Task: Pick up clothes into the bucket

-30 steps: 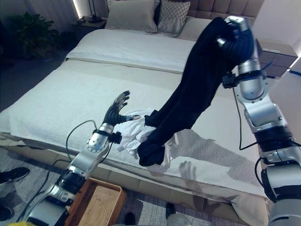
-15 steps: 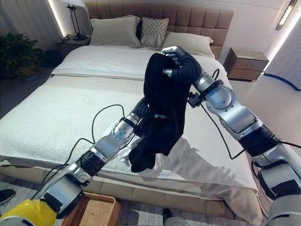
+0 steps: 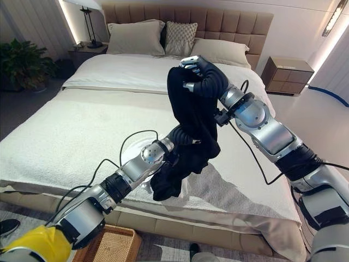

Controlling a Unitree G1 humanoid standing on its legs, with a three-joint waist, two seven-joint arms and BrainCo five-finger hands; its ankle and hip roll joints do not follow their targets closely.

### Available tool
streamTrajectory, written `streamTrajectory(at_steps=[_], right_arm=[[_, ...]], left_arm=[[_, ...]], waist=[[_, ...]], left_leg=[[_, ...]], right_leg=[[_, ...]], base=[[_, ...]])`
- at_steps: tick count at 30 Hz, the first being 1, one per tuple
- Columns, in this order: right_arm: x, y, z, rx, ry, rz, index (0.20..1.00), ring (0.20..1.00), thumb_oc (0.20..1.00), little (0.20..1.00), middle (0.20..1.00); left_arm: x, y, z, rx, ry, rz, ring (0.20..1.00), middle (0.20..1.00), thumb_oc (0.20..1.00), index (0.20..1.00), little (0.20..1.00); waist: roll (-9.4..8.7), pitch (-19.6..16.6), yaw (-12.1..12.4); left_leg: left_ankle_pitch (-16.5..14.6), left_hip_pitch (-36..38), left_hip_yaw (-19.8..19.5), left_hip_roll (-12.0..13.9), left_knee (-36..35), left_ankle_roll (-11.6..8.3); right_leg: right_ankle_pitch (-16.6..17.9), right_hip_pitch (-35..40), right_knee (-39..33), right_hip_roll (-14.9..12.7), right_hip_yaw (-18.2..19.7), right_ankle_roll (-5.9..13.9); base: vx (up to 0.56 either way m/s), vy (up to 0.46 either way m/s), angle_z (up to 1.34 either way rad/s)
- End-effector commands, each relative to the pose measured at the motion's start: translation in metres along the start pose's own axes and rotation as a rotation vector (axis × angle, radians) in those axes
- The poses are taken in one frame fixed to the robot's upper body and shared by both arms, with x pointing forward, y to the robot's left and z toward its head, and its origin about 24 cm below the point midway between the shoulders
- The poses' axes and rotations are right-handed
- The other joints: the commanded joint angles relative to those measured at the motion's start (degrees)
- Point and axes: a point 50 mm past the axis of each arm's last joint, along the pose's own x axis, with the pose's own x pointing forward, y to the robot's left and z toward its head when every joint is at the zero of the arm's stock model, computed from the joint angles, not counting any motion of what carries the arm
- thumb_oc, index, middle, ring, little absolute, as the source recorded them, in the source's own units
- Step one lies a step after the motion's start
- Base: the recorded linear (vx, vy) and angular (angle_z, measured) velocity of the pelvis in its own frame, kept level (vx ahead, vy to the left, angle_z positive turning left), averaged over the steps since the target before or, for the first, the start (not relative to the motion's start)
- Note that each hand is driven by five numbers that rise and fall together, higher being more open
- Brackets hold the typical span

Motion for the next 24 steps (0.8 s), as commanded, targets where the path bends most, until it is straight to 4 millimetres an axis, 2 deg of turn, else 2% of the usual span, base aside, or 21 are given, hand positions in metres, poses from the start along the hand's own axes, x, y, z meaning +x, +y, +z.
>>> streamTrajectory(at_steps=[1, 3, 4, 6, 7, 8, 9, 10, 12, 13, 14, 15, 16, 17, 18, 20, 23, 24], right_arm=[[0.013, -0.055, 0.041, 0.070, -0.188, -0.313, 0.200, 0.200, 0.200, 0.200, 0.200], [0.006, -0.065, 0.027, 0.106, -0.146, -0.406, 0.200, 0.200, 0.200, 0.200, 0.200], [0.000, -0.069, 0.018, 0.111, -0.119, -0.452, 0.354, 0.354, 0.354, 0.354, 0.354], [-0.005, -0.073, 0.012, 0.117, -0.097, -0.490, 0.523, 0.523, 0.523, 0.523, 0.523], [-0.011, -0.078, 0.003, 0.111, -0.062, -0.535, 1.000, 1.000, 1.000, 1.000, 1.000], [-0.019, -0.085, -0.011, 0.098, -0.003, -0.597, 1.000, 1.000, 1.000, 1.000, 1.000], [-0.019, -0.084, -0.012, 0.099, -0.003, -0.597, 1.000, 1.000, 1.000, 1.000, 1.000], [-0.024, -0.086, -0.022, 0.114, 0.034, -0.632, 1.000, 1.000, 1.000, 1.000, 1.000], [-0.044, -0.089, -0.052, 0.099, 0.163, -0.711, 1.000, 1.000, 1.000, 1.000, 1.000], [-0.044, -0.088, -0.052, 0.099, 0.164, -0.710, 1.000, 1.000, 1.000, 1.000, 1.000], [-0.062, -0.082, -0.078, 0.060, 0.289, -0.726, 1.000, 1.000, 1.000, 1.000, 1.000], [-0.062, -0.082, -0.078, 0.061, 0.290, -0.725, 1.000, 1.000, 1.000, 1.000, 1.000], [-0.077, -0.069, -0.100, 0.064, 0.387, -0.719, 1.000, 1.000, 1.000, 1.000, 1.000], [-0.077, -0.068, -0.100, 0.065, 0.388, -0.718, 1.000, 1.000, 1.000, 1.000, 1.000], [-0.094, -0.054, -0.119, 0.042, 0.491, -0.684, 1.000, 1.000, 1.000, 1.000, 1.000], [-0.100, -0.046, -0.127, 0.039, 0.529, -0.667, 1.000, 1.000, 1.000, 1.000, 1.000], [-0.128, -0.015, -0.152, 0.038, 0.668, -0.598, 1.000, 1.000, 1.000, 1.000, 1.000], [-0.150, 0.010, -0.165, 0.047, 0.759, -0.536, 1.000, 1.000, 1.000, 1.000, 1.000]], left_arm=[[-0.002, -0.003, 0.005, -0.111, -0.030, -0.051, 0.200, 0.200, 0.200, 0.200, 0.200], [-0.010, 0.006, 0.005, -0.159, -0.040, -0.027, 0.200, 0.200, 0.200, 0.200, 0.200], [-0.018, 0.011, 0.008, -0.205, -0.064, -0.018, 0.200, 0.200, 0.200, 0.200, 0.200], [-0.021, 0.014, 0.008, -0.234, -0.068, -0.009, 0.200, 0.200, 0.200, 0.200, 0.200], [-0.026, 0.021, 0.013, -0.243, -0.094, 0.008, 0.200, 0.200, 0.200, 0.200, 0.200], [-0.034, 0.029, 0.021, -0.283, -0.142, 0.034, 0.200, 0.200, 0.200, 0.200, 0.200], [-0.034, 0.029, 0.021, -0.283, -0.141, 0.034, 0.200, 0.200, 0.200, 0.200, 0.200], [-0.038, 0.033, 0.024, -0.325, -0.169, 0.052, 0.200, 0.200, 0.200, 0.200, 0.200], [-0.052, 0.040, 0.037, -0.458, -0.268, 0.071, 0.200, 0.200, 0.200, 0.200, 0.200], [-0.053, 0.040, 0.037, -0.459, -0.267, 0.072, 0.200, 0.200, 0.200, 0.200, 0.200], [-0.065, 0.046, 0.046, -0.529, -0.347, 0.104, 0.200, 0.200, 0.200, 0.200, 0.200], [-0.065, 0.046, 0.045, -0.529, -0.345, 0.104, 0.200, 0.200, 0.200, 0.200, 0.200], [-0.076, 0.051, 0.054, -0.540, -0.409, 0.125, 0.200, 0.200, 0.200, 0.200, 0.200], [-0.076, 0.050, 0.053, -0.540, -0.408, 0.125, 0.200, 0.200, 0.200, 0.200, 0.200], [-0.086, 0.057, 0.062, -0.574, -0.478, 0.153, 0.200, 0.200, 0.200, 0.200, 0.200], [-0.090, 0.061, 0.065, -0.581, -0.510, 0.174, 0.200, 0.200, 0.200, 0.200, 0.200], [-0.108, 0.074, 0.083, -0.561, -0.626, 0.226, 0.200, 0.200, 0.200, 0.200, 0.200], [-0.126, 0.088, 0.098, -0.525, -0.717, 0.273, 0.200, 0.200, 0.200, 0.200, 0.200]], waist=[[-1.73, -2.1, 0.7], [-1.48, -2.1, 1.1], [-1.44, -2.1, 1.3], [-1.34, -2.2, 1.4], [-1.33, -2.2, 1.6], [-1.19, -2.2, 2.1], [-1.23, -2.2, 2.0], [-1.18, -2.1, 2.3], [-1.02, -1.8, 3.1], [-1.05, -1.9, 3.0], [-0.78, -1.5, 3.6], [-0.81, -1.6, 3.6], [-0.60, -1.3, 4.1], [-0.64, -1.3, 4.0], [-0.47, -1.0, 4.4], [-0.34, -0.9, 4.6], [0.20, -0.7, 4.9], [0.65, -0.4, 5.2]], left_leg=[[-6.0, -1.5, -1.7, -0.4, 5.3, -0.87], [-6.0, -1.6, -2.0, -0.4, 5.4, -0.89], [-6.0, -1.6, -2.2, -0.5, 5.4, -0.91], [-6.1, -1.6, -2.3, -0.6, 5.4, -0.88], [-6.1, -1.7, -2.4, -0.7, 5.5, -0.85], [-6.2, -1.7, -2.7, -0.8, 5.6, -0.79], [-6.2, -1.7, -2.7, -0.8, 5.6, -0.80], [-6.3, -1.8, -2.9, -0.9, 5.8, -0.76], [-6.4, -2.0, -3.2, -1.1, 5.9, -0.64], [-6.4, -2.0, -3.2, -1.1, 5.9, -0.64], [-6.5, -2.0, -3.4, -1.3, 6.0, -0.51], [-6.5, -2.0, -3.5, -1.3, 6.0, -0.51], [-6.5, -2.2, -3.7, -1.4, 6.2, -0.43], [-6.5, -2.2, -3.7, -1.4, 6.3, -0.43], [-6.6, -2.2, -3.9, -1.6, 6.5, -0.39], [-6.6, -2.3, -4.0, -1.6, 6.6, -0.37], [-6.7, -2.5, -4.5, -1.8, 6.9, -0.31], [-6.6, -2.6, -4.7, -1.9, 7.0, -0.33]], right_leg=[[-6.7, 1.2, 6.7, -3.9, -2.6, 3.87], [-6.9, 1.4, 6.7, -3.9, -2.8, 3.78], [-7.0, 1.5, 6.8, -4.0, -2.9, 3.71], [-7.1, 1.6, 6.8, -4.0, -3.0, 3.71], [-7.1, 1.7, 6.8, -4.1, -3.1, 3.68], [-7.3, 1.7, 7.0, -4.2, -3.3, 3.59], [-7.3, 1.7, 7.0, -4.2, -3.3, 3.59], [-7.4, 1.8, 7.1, -4.2, -3.3, 3.55], [-7.5, 1.7, 7.3, -4.3, -3.5, 3.47], [-7.5, 1.7, 7.3, -4.3, -3.5, 3.47], [-7.6, 1.7, 7.4, -4.3, -3.6, 3.39], [-7.6, 1.7, 7.4, -4.3, -3.6, 3.39], [-7.7, 1.8, 7.4, -4.5, -3.7, 3.28], [-7.8, 1.8, 7.5, -4.5, -3.7, 3.28], [-7.9, 1.9, 7.5, -4.6, -3.8, 3.18], [-8.0, 1.9, 7.6, -4.6, -3.9, 3.13], [-8.2, 2.1, 7.6, -4.7, -4.2, 2.93], [-8.4, 2.2, 7.6, -4.8, -4.4, 2.76]], base=[[0.01, -0.004, 0.04], [0.00, -0.005, 0.07], [0.00, -0.005, 0.10], [0.00, -0.003, 0.10], [0.01, -0.007, 0.10], [0.01, -0.006, 0.09], [0.01, -0.011, 0.07], [0.00, -0.007, 0.05], [-0.01, -0.005, 0.02], [0.00, 0.000, 0.00], [0.00, 0.000, 0.00], [0.00, 0.000, 0.00], [-0.01, -0.006, 0.04], [-0.02, -0.012, 0.08], [-0.01, -0.006, 0.10], [-0.01, -0.005, 0.09], [-0.01, -0.008, 0.10], [-0.01, -0.009, 0.06]])
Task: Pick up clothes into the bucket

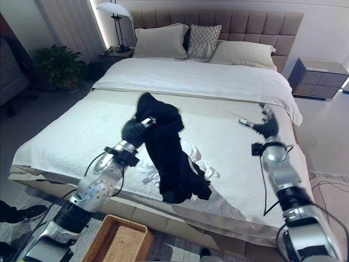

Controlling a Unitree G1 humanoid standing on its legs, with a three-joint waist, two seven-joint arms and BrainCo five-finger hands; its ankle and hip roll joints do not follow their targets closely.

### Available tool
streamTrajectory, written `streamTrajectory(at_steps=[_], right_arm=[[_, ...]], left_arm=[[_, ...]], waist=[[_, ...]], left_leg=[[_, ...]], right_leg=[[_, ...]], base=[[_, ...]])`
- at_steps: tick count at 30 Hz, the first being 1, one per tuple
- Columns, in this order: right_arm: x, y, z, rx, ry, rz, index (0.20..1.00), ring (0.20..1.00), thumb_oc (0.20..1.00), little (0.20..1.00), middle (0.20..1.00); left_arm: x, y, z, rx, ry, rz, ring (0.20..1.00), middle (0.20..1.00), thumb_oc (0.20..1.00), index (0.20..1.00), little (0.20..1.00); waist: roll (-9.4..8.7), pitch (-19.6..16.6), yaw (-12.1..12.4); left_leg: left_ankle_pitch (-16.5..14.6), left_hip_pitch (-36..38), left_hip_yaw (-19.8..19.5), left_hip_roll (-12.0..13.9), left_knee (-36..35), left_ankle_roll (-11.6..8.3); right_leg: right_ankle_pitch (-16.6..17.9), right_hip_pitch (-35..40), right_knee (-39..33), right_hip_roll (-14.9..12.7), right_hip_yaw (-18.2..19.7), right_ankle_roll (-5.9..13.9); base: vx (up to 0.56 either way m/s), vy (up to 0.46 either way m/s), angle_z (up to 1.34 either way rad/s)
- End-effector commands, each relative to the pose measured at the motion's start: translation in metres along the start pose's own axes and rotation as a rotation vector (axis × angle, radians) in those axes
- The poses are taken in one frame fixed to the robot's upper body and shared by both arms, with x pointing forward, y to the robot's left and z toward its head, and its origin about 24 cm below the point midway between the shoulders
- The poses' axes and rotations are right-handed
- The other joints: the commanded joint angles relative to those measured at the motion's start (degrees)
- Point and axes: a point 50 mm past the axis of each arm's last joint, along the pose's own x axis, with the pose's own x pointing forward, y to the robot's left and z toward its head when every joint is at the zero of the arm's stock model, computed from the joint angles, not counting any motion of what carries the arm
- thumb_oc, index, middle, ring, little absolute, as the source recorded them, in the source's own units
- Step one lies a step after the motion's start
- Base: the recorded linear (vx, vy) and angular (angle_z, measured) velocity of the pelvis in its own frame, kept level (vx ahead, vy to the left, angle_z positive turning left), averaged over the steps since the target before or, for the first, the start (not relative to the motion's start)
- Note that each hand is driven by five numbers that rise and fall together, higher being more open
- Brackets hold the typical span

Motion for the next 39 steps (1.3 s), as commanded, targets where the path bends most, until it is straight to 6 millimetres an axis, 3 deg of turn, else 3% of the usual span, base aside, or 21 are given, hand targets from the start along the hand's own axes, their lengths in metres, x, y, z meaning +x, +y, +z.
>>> streamTrajectory(at_steps=[1, 3, 4, 5, 12, 18, 22, 26, 32, 39], right_arm=[[-0.003, 0.003, -0.003, -0.069, -0.025, 0.028, 1.000, 1.000, 1.000, 1.000, 1.000], [-0.017, 0.013, -0.028, -0.077, 0.049, 0.069, 1.000, 1.000, 1.000, 1.000, 1.000], [-0.032, 0.018, -0.055, -0.118, 0.139, 0.106, 1.000, 1.000, 1.000, 1.000, 1.000], [-0.032, 0.018, -0.055, -0.118, 0.140, 0.108, 1.000, 1.000, 1.000, 1.000, 1.000], [-0.091, 0.022, -0.144, -0.215, 0.498, 0.175, 1.000, 1.000, 1.000, 1.000, 1.000], [-0.153, 0.031, -0.196, -0.211, 0.770, 0.236, 1.000, 1.000, 1.000, 1.000, 1.000], [-0.187, 0.036, -0.216, -0.204, 0.910, 0.256, 1.000, 1.000, 1.000, 1.000, 1.000], [-0.199, 0.037, -0.223, -0.231, 0.961, 0.282, 1.000, 1.000, 1.000, 1.000, 1.000], [-0.186, 0.027, -0.220, -0.252, 0.938, 0.235, 1.000, 1.000, 1.000, 1.000, 1.000], [-0.166, 0.023, -0.209, -0.251, 0.860, 0.213, 1.000, 1.000, 1.000, 1.000, 1.000]], left_arm=[[0.000, -0.009, 0.067, 0.027, -0.312, -0.069, 0.200, 0.200, 0.200, 0.200, 0.200], [-0.007, -0.010, 0.086, 0.057, -0.396, -0.063, 0.200, 0.200, 0.200, 0.200, 0.200], [-0.017, -0.003, 0.109, 0.116, -0.489, -0.031, 0.200, 0.200, 0.200, 0.200, 0.200], [-0.018, -0.003, 0.109, 0.116, -0.489, -0.029, 0.200, 0.200, 0.200, 0.200, 0.200], [-0.061, 0.007, 0.191, 0.460, -0.777, 0.125, 0.200, 0.200, 0.200, 0.200, 0.200], [-0.085, 0.006, 0.230, 0.675, -0.904, 0.236, 0.200, 0.200, 0.200, 0.200, 0.200], [-0.100, 0.024, 0.233, 0.777, -0.872, 0.387, 0.200, 0.200, 0.200, 0.200, 0.200], [-0.119, 0.054, 0.212, 0.770, -0.777, 0.556, 0.200, 0.200, 0.200, 0.200, 0.200], [-0.143, 0.087, 0.177, 0.635, -0.682, 0.720, 0.200, 0.200, 0.200, 0.200, 0.200], [-0.167, 0.104, 0.159, 0.633, -0.597, 0.841, 0.200, 0.200, 0.200, 0.200, 0.200]], waist=[[-3.02, -1.3, 1.5], [-2.67, -1.1, 1.6], [-2.30, -0.9, 2.1], [-2.32, -0.9, 2.0], [-1.13, -0.4, 3.6], [-0.46, -0.1, 4.5], [-0.27, 0.9, 5.2], [-0.52, 2.1, 6.2], [-1.63, 4.2, 7.8], [-2.50, 5.6, 9.3]], left_leg=[[-6.6, -3.0, -1.7, -1.8, 6.9, -0.34], [-6.6, -3.1, -2.1, -1.8, 6.9, -0.35], [-6.6, -3.3, -2.4, -2.0, 7.1, -0.43], [-6.6, -3.3, -2.4, -2.0, 7.1, -0.43], [-6.3, -4.3, -4.4, -2.4, 7.4, -0.90], [-6.0, -5.6, -6.2, -2.7, 7.9, -1.42], [-6.0, -6.7, -7.6, -3.1, 8.9, -1.49], [-5.9, -7.9, -9.1, -3.5, 9.9, -1.49], [-5.5, -9.9, -11.0, -3.9, 10.6, -1.41], [-5.3, -11.3, -11.7, -3.9, 11.1, -1.34]], right_leg=[[-7.4, 0.4, 7.6, -4.5, -1.8, 2.82], [-7.5, 0.6, 7.5, -4.5, -2.1, 2.71], [-7.6, 0.7, 7.5, -4.5, -2.4, 2.59], [-7.6, 0.7, 7.5, -4.5, -2.5, 2.58], [-8.0, 0.9, 7.3, -4.5, -4.0, 2.35], [-8.4, 1.0, 7.5, -4.7, -6.1, 2.33], [-8.8, 0.7, 8.4, -4.9, -7.2, 2.16], [-9.2, 0.2, 9.4, -5.1, -8.5, 1.91], [-9.6, -0.9, 10.6, -5.5, -10.1, 1.71], [-9.4, -1.8, 10.4, -5.5, -10.6, 1.74]], base=[[-0.01, -0.007, 0.05], [0.00, -0.009, 0.04], [0.01, -0.018, 0.09], [0.00, -0.015, 0.19], [0.00, -0.015, 0.18], [0.01, -0.015, 0.19], [-0.02, -0.006, 0.19], [-0.03, -0.005, 0.23], [-0.04, -0.001, 0.19], [-0.02, 0.009, 0.11]])
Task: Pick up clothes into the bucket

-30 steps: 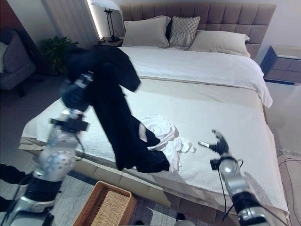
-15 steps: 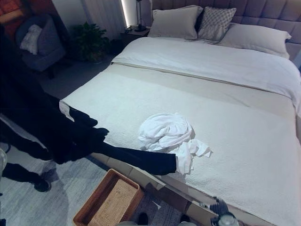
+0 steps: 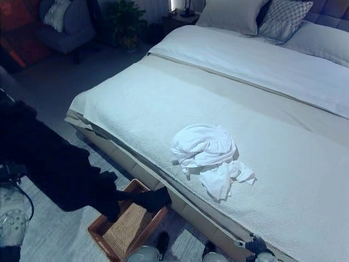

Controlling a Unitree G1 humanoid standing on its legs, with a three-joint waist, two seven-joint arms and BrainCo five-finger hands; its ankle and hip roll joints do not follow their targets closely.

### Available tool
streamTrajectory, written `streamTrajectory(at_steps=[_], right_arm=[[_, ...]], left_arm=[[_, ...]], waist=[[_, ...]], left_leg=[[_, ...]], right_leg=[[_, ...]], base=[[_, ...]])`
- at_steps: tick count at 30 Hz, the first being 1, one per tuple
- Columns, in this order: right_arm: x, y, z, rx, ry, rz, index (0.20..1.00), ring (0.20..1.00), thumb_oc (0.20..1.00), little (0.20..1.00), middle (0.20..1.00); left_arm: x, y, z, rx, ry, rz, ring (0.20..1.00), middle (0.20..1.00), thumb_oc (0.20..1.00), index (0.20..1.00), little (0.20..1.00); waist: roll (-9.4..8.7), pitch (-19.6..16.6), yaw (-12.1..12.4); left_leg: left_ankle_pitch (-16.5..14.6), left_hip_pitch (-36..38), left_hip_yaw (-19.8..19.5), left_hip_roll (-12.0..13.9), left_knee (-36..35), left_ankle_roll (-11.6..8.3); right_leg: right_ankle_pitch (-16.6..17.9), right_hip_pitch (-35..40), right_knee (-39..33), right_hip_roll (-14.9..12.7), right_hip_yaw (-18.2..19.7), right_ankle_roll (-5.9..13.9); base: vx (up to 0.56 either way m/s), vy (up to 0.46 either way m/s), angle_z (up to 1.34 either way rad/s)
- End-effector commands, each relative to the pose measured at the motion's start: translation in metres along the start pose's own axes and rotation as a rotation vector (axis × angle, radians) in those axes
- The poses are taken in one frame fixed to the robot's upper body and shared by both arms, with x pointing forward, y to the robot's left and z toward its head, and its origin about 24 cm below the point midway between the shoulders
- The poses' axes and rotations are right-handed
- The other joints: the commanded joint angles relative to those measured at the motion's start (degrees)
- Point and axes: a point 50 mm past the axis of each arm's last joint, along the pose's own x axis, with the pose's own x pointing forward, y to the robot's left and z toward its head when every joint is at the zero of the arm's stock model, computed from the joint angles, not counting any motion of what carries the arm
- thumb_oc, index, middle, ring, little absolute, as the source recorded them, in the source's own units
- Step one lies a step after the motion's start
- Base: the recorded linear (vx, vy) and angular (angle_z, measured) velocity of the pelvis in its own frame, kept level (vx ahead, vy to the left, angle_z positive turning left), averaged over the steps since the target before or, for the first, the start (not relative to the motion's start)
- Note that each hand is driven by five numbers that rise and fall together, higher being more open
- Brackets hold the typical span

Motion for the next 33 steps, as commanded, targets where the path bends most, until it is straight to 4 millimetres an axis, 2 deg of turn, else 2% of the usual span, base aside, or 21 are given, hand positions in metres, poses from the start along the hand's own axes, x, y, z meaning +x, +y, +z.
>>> streamTrajectory(at_steps=[1, 3, 8, 12, 15, 20, 22, 24, 25, 27, 29, 30, 33], right_arm=[[0.003, -0.009, 0.031, -0.035, -0.120, -0.033, 1.000, 1.000, 1.000, 1.000, 1.000], [0.003, -0.007, 0.034, -0.038, -0.131, -0.031, 1.000, 1.000, 1.000, 1.000, 1.000], [0.002, -0.003, 0.037, -0.039, -0.144, -0.021, 1.000, 1.000, 1.000, 1.000, 1.000], [0.003, -0.001, 0.037, -0.050, -0.142, -0.020, 1.000, 1.000, 1.000, 1.000, 1.000], [0.003, -0.002, 0.035, -0.055, -0.135, -0.026, 1.000, 1.000, 1.000, 1.000, 1.000], [0.003, -0.002, 0.033, -0.054, -0.122, -0.026, 1.000, 1.000, 1.000, 1.000, 1.000], [0.003, -0.004, 0.032, -0.054, -0.117, -0.031, 1.000, 1.000, 1.000, 1.000, 1.000], [0.003, -0.005, 0.032, -0.052, -0.121, -0.033, 1.000, 1.000, 1.000, 1.000, 1.000], [0.003, -0.005, 0.036, -0.049, -0.133, -0.033, 1.000, 1.000, 1.000, 1.000, 1.000], [0.003, -0.005, 0.035, -0.048, -0.132, -0.035, 1.000, 1.000, 1.000, 1.000, 1.000], [0.003, -0.008, 0.040, -0.048, -0.151, -0.041, 1.000, 1.000, 1.000, 1.000, 1.000], [0.003, -0.008, 0.040, -0.048, -0.150, -0.042, 1.000, 1.000, 1.000, 1.000, 1.000], [0.003, -0.011, 0.046, -0.039, -0.177, -0.050, 1.000, 1.000, 1.000, 1.000, 1.000]], left_arm=[[0.010, 0.007, 0.037, 0.039, -0.185, -0.014, 0.200, 0.200, 0.200, 0.200, 0.200], [0.007, 0.011, 0.031, 0.066, -0.160, -0.001, 0.200, 0.200, 0.200, 0.200, 0.200], [0.005, 0.021, 0.035, 0.075, -0.187, 0.057, 0.200, 0.200, 0.200, 0.200, 0.200], [0.010, 0.034, 0.056, 0.130, -0.288, 0.145, 0.200, 0.200, 0.200, 0.200, 0.200], [0.016, 0.044, 0.085, 0.194, -0.400, 0.197, 0.200, 0.200, 0.200, 0.200, 0.200], [0.018, 0.046, 0.091, 0.200, -0.414, 0.192, 0.200, 0.200, 0.200, 0.200, 0.200], [0.016, 0.045, 0.077, 0.213, -0.336, 0.155, 0.200, 0.200, 0.200, 0.200, 0.200], [0.016, 0.043, 0.072, 0.214, -0.315, 0.141, 0.200, 0.200, 0.200, 0.200, 0.200], [0.014, 0.041, 0.058, 0.211, -0.247, 0.115, 0.200, 0.200, 0.200, 0.200, 0.200], [0.014, 0.041, 0.057, 0.209, -0.246, 0.114, 0.200, 0.200, 0.200, 0.200, 0.200], [0.002, 0.039, 0.025, 0.225, -0.090, 0.067, 0.200, 0.200, 0.200, 0.200, 0.200], [0.002, 0.039, 0.025, 0.224, -0.090, 0.066, 0.200, 0.200, 0.200, 0.200, 0.200], [-0.008, 0.039, 0.001, 0.217, 0.021, 0.048, 0.200, 0.200, 0.200, 0.200, 0.200]], waist=[[-2.45, 0.6, 0.1], [-2.29, 1.0, 0.6], [-2.14, 1.2, 1.2], [-1.98, 0.9, 1.6], [-1.55, 0.5, 1.9], [-1.39, 0.4, 1.8], [-1.09, 0.3, 1.5], [-1.00, 0.4, 1.4], [-1.06, 0.7, 1.1], [-0.98, 0.7, 1.2], [-1.25, 1.4, 0.9], [-1.22, 1.4, 0.9], [-1.64, 1.9, 0.7]], left_leg=[[-4.4, -3.4, 0.1, -2.0, 6.5, 0.08], [-4.4, -3.7, -0.1, -2.2, 6.4, 0.13], [-4.3, -4.0, -0.5, -2.3, 6.4, 0.11], [-4.3, -3.9, -0.5, -2.2, 6.1, 0.05], [-4.4, -3.8, -0.5, -2.3, 6.0, -0.01], [-4.5, -3.6, -0.4, -2.3, 5.9, 0.00], [-4.5, -3.5, -0.4, -2.3, 6.0, 0.00], [-4.5, -3.5, -0.4, -2.3, 6.0, 0.00], [-4.4, -3.5, -0.4, -2.3, 6.0, 0.01], [-4.4, -3.5, -0.4, -2.3, 6.0, 0.01], [-4.2, -3.8, -0.3, -2.2, 6.0, 0.05], [-4.2, -3.8, -0.3, -2.2, 6.0, 0.05], [-4.2, -4.2, -0.2, -2.0, 6.2, 0.09]], right_leg=[[-3.2, 1.0, 3.4, -3.0, 0.8, 1.25], [-3.2, 0.7, 3.5, -3.1, 0.6, 1.28], [-3.1, 0.5, 3.3, -3.3, 0.5, 1.34], [-3.1, 0.6, 3.1, -3.3, 0.5, 1.44], [-3.1, 0.8, 2.8, -3.4, 0.4, 1.55], [-3.1, 1.1, 2.6, -3.4, 0.4, 1.59], [-3.1, 1.2, 2.7, -3.6, 0.5, 1.63], [-3.1, 1.1, 2.8, -3.6, 0.5, 1.63], [-3.1, 0.9, 2.9, -3.6, 0.5, 1.60], [-3.1, 0.9, 3.0, -3.6, 0.5, 1.60], [-3.0, 0.3, 3.1, -3.5, 0.6, 1.54], [-3.0, 0.3, 3.2, -3.5, 0.6, 1.54], [-2.9, -0.2, 3.3, -3.5, 1.0, 1.52]], base=[[-0.01, 0.020, 0.05], [0.00, 0.000, 0.00], [0.00, 0.011, 0.07], [0.00, 0.000, 0.00], [0.00, 0.000, 0.00], [0.00, 0.000, 0.00], [0.00, 0.000, 0.00], [0.00, 0.000, 0.00], [0.00, 0.000, 0.00], [0.00, 0.000, 0.00], [-0.04, 0.013, 0.00], [0.00, 0.000, 0.00], [0.00, 0.000, 0.00]])
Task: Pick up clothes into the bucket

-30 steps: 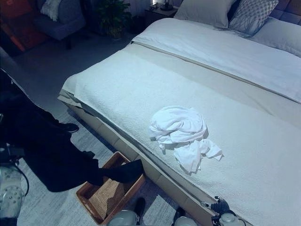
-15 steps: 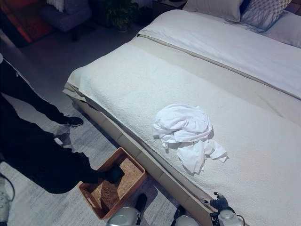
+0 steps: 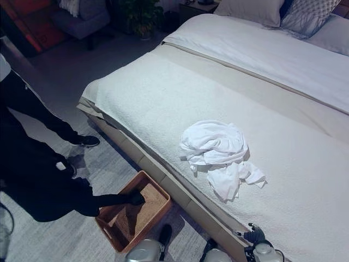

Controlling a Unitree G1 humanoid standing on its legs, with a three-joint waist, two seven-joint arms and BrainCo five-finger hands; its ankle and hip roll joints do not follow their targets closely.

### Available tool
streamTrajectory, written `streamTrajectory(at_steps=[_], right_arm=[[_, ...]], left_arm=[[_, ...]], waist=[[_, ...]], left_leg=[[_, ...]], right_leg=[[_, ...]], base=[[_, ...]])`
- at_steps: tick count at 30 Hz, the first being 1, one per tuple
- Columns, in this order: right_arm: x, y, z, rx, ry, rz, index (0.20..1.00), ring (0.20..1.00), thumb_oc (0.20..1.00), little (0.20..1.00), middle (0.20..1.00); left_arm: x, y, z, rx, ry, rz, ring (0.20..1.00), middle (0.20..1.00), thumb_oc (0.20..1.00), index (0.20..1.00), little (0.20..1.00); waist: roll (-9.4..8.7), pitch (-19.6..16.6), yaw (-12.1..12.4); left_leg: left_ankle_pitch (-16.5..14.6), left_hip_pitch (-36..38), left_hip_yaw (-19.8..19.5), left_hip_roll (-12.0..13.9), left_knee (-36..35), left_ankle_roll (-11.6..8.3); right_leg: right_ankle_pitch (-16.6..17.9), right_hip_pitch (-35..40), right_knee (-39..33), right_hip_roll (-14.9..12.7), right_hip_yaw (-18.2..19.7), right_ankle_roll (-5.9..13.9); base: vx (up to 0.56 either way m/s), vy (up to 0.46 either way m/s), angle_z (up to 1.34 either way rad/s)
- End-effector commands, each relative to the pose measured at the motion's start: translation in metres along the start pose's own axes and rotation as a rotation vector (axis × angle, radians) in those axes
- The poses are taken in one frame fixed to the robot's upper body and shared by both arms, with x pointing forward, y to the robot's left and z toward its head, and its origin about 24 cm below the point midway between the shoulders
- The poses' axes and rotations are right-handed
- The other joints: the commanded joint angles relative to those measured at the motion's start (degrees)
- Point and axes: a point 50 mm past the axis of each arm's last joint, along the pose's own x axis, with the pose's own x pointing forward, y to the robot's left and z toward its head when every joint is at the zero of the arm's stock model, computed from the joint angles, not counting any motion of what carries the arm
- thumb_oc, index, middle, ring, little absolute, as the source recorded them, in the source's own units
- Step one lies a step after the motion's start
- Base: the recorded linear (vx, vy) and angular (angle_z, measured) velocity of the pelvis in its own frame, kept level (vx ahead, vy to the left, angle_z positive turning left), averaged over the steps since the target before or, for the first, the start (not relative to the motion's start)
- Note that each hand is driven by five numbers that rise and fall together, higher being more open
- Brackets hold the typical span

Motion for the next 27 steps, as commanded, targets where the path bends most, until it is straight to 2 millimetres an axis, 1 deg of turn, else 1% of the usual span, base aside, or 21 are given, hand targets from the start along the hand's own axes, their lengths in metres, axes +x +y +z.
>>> streamTrajectory(at_steps=[1, 2, 4, 6, 7, 9, 10, 12, 15, 16, 18, 20, 22, 23, 24, 25, 26, 27], right_arm=[[0.003, -0.010, 0.031, -0.038, -0.125, -0.034, 1.000, 1.000, 1.000, 1.000, 1.000], [0.003, -0.012, 0.031, -0.034, -0.131, -0.038, 1.000, 1.000, 1.000, 1.000, 1.000], [0.003, -0.014, 0.034, -0.031, -0.144, -0.045, 1.000, 1.000, 1.000, 1.000, 1.000], [0.003, -0.018, 0.035, -0.029, -0.150, -0.055, 1.000, 1.000, 1.000, 1.000, 1.000], [0.002, -0.020, 0.038, -0.027, -0.164, -0.062, 1.000, 1.000, 1.000, 1.000, 1.000], [0.002, -0.021, 0.038, -0.027, -0.164, -0.062, 1.000, 1.000, 1.000, 1.000, 1.000], [0.002, -0.024, 0.041, -0.023, -0.175, -0.074, 1.000, 1.000, 1.000, 1.000, 1.000], [0.002, -0.025, 0.044, -0.020, -0.189, -0.082, 1.000, 1.000, 1.000, 1.000, 1.000], [0.002, -0.028, 0.054, -0.018, -0.227, -0.100, 1.000, 1.000, 1.000, 1.000, 1.000], [0.002, -0.029, 0.059, -0.019, -0.243, -0.106, 1.000, 1.000, 1.000, 1.000, 1.000], [0.001, -0.030, 0.067, -0.010, -0.279, -0.117, 1.000, 1.000, 1.000, 1.000, 1.000], [0.000, -0.031, 0.077, 0.000, -0.314, -0.130, 1.000, 1.000, 1.000, 1.000, 1.000], [-0.001, -0.034, 0.092, 0.017, -0.368, -0.144, 1.000, 1.000, 1.000, 1.000, 1.000], [-0.003, -0.035, 0.100, 0.032, -0.401, -0.154, 1.000, 1.000, 1.000, 1.000, 1.000], [-0.006, -0.038, 0.112, 0.055, -0.450, -0.172, 1.000, 1.000, 1.000, 1.000, 1.000], [-0.006, -0.039, 0.112, 0.056, -0.450, -0.173, 1.000, 1.000, 1.000, 1.000, 1.000], [-0.008, -0.040, 0.123, 0.076, -0.491, -0.180, 1.000, 1.000, 1.000, 1.000, 1.000], [-0.010, -0.043, 0.131, 0.086, -0.521, -0.192, 1.000, 1.000, 1.000, 1.000, 1.000]], left_arm=[[0.004, -0.002, 0.013, 0.047, -0.065, -0.064, 0.200, 0.200, 0.200, 0.200, 0.200], [0.003, -0.003, 0.008, 0.051, -0.042, -0.076, 0.200, 0.200, 0.200, 0.200, 0.200], [-0.003, -0.004, -0.008, 0.054, 0.030, -0.087, 0.200, 0.200, 0.200, 0.200, 0.200], [-0.007, -0.003, -0.018, 0.075, 0.078, -0.100, 0.200, 0.200, 0.200, 0.200, 0.200], [-0.012, -0.002, -0.031, 0.094, 0.133, -0.101, 0.200, 0.200, 0.200, 0.200, 0.200], [-0.012, -0.003, -0.031, 0.094, 0.133, -0.102, 0.200, 0.200, 0.200, 0.200, 0.200], [-0.014, -0.004, -0.040, 0.093, 0.171, -0.094, 0.200, 0.200, 0.200, 0.200, 0.200], [-0.017, -0.005, -0.051, 0.109, 0.213, -0.087, 0.200, 0.200, 0.200, 0.200, 0.200], [-0.015, -0.009, -0.063, 0.275, 0.240, -0.117, 0.200, 0.200, 0.200, 0.200, 0.200], [-0.012, -0.010, -0.064, 0.357, 0.230, -0.136, 0.200, 0.200, 0.200, 0.200, 0.200], [-0.010, -0.009, -0.069, 0.396, 0.243, -0.120, 0.200, 0.200, 0.200, 0.200, 0.200], [-0.007, -0.010, -0.074, 0.476, 0.252, -0.121, 0.200, 0.200, 0.200, 0.200, 0.200], [-0.001, -0.015, -0.074, 0.542, 0.230, -0.130, 0.200, 0.200, 0.200, 0.200, 0.200], [0.000, -0.017, -0.077, 0.544, 0.235, -0.122, 0.200, 0.200, 0.200, 0.200, 0.200], [0.003, -0.021, -0.082, 0.576, 0.242, -0.111, 0.200, 0.200, 0.200, 0.200, 0.200], [0.004, -0.021, -0.082, 0.575, 0.241, -0.111, 0.200, 0.200, 0.200, 0.200, 0.200], [0.006, -0.023, -0.085, 0.623, 0.243, -0.113, 0.200, 0.200, 0.200, 0.200, 0.200], [0.009, -0.025, -0.084, 0.638, 0.233, -0.107, 0.200, 0.200, 0.200, 0.200, 0.200]], waist=[[-2.62, 0.9, -1.6], [-2.71, 1.1, -1.7], [-2.94, 1.6, -2.0], [-3.19, 2.1, -2.2], [-3.40, 2.7, -2.5], [-3.38, 2.6, -2.4], [-3.64, 3.3, -2.6], [-3.81, 4.3, -2.9], [-4.07, 6.0, -3.4], [-4.23, 6.6, -3.6], [-4.52, 7.6, -4.0], [-4.83, 8.8, -4.3], [-5.23, 10.4, -4.7], [-5.48, 11.2, -5.1], [-5.74, 12.7, -5.6], [-5.73, 12.6, -5.5], [-5.93, 13.8, -5.9], [-6.12, 14.4, -6.2]], left_leg=[[-4.2, -2.3, 0.7, -1.3, 5.0, 0.09], [-4.2, -2.4, 0.9, -1.2, 5.1, 0.10], [-4.1, -2.6, 1.0, -1.2, 5.2, 0.18], [-4.2, -3.0, 1.3, -1.0, 5.4, 0.22], [-4.2, -3.4, 1.6, -1.0, 5.7, 0.28], [-4.2, -3.5, 1.6, -1.0, 5.8, 0.29], [-4.2, -4.1, 1.9, -0.9, 6.2, 0.33], [-4.2, -4.8, 2.0, -0.8, 6.6, 0.43], [-4.1, -6.3, 2.3, -0.7, 7.5, 0.55], [-4.2, -6.9, 2.6, -0.7, 8.1, 0.64], [-4.4, -7.9, 3.2, -0.7, 8.9, 0.81], [-4.8, -9.3, 4.0, -0.6, 10.2, 1.02], [-5.3, -11.4, 4.6, -0.5, 12.2, 1.31], [-5.5, -12.5, 5.0, -0.5, 13.5, 1.40], [-6.4, -14.8, 5.6, -0.7, 16.2, 1.76], [-6.4, -15.0, 5.7, -0.7, 16.4, 1.77], [-7.5, -16.3, 6.2, -0.7, 18.5, 2.07], [-7.8, -17.9, 6.6, -0.8, 20.0, 2.43]], right_leg=[[0.8, 3.8, -3.5, -1.7, 1.7, 1.62], [0.8, 3.6, -3.4, -1.7, 1.9, 1.61], [0.8, 3.1, -3.1, -1.7, 2.2, 1.61], [0.9, 2.5, -2.9, -1.7, 2.4, 1.62], [0.9, 1.9, -2.5, -1.6, 2.8, 1.63], [0.9, 1.8, -2.4, -1.6, 2.8, 1.63], [0.9, 1.0, -2.0, -1.6, 3.2, 1.62], [0.9, -0.1, -1.4, -1.7, 3.7, 1.62], [1.0, -2.4, 0.0, -1.7, 4.5, 1.58], [1.0, -3.2, 0.7, -1.7, 5.0, 1.59], [1.1, -4.4, 1.3, -1.7, 5.8, 1.67], [1.3, -6.3, 2.5, -1.7, 6.9, 1.76], [1.2, -8.6, 4.2, -1.9, 8.0, 1.92], [1.2, -9.5, 5.1, -2.1, 8.4, 1.93], [0.7, -11.7, 7.4, -2.5, 9.4, 1.79], [0.7, -12.0, 7.6, -2.5, 9.5, 1.79], [0.1, -13.5, 9.4, -2.5, 10.3, 1.74], [0.2, -15.3, 10.6, -2.7, 10.9, 1.70]], base=[[0.00, 0.000, 0.00], [0.00, 0.000, 0.00], [-0.01, 0.007, -0.04], [-0.03, 0.022, -0.10], [-0.02, 0.022, -0.07], [-0.02, 0.015, -0.09], [-0.04, 0.018, -0.09], [-0.07, 0.029, -0.09], [-0.06, 0.045, -0.07], [-0.05, 0.055, -0.10], [-0.04, 0.058, -0.11], [-0.05, 0.066, -0.27], [-0.08, 0.069, -0.21], [-0.09, 0.099, -0.23], [-0.06, 0.077, -0.22], [-0.06, 0.095, -0.26], [-0.06, 0.073, -0.20], [-0.09, 0.094, -0.22]])
